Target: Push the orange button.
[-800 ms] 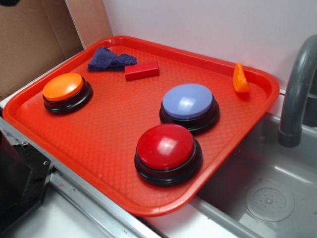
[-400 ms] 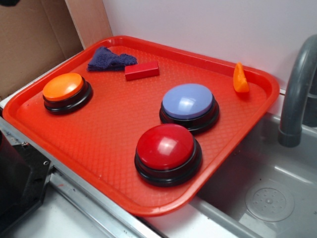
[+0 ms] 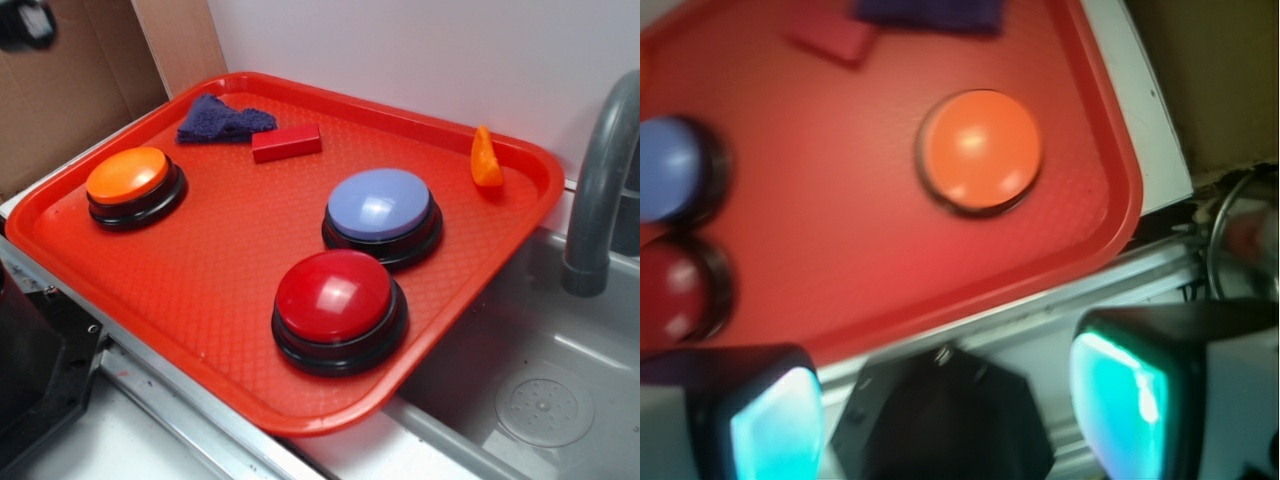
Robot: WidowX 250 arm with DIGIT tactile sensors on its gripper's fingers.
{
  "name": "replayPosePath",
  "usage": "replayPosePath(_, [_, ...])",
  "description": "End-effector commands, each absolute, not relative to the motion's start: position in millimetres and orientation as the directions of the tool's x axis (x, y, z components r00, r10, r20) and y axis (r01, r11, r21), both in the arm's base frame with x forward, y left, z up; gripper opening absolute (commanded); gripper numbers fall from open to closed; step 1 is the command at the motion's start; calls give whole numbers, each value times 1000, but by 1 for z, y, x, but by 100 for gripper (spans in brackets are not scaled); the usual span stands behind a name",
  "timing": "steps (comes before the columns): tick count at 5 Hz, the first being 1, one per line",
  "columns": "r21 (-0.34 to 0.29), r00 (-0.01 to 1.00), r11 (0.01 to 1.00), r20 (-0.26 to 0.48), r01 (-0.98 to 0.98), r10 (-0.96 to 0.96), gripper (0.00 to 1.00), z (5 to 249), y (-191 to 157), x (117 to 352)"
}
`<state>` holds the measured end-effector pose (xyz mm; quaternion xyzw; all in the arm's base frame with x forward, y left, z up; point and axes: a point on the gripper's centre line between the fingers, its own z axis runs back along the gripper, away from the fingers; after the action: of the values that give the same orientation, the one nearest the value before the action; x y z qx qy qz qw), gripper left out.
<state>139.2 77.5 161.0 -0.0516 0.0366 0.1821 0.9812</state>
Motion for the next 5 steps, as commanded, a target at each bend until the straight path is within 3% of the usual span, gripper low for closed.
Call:
replayPosePath(1, [3, 920, 920, -29, -391, 391, 100, 122, 123, 175])
replayPosePath(2, [82, 936, 932, 48, -353, 350, 100, 102, 110, 192])
replayPosePath(3, [30, 927, 944, 202, -327, 315, 100, 97, 106, 194])
replayPosePath(5, [5, 923, 951, 245, -309, 298, 100, 93, 108, 186])
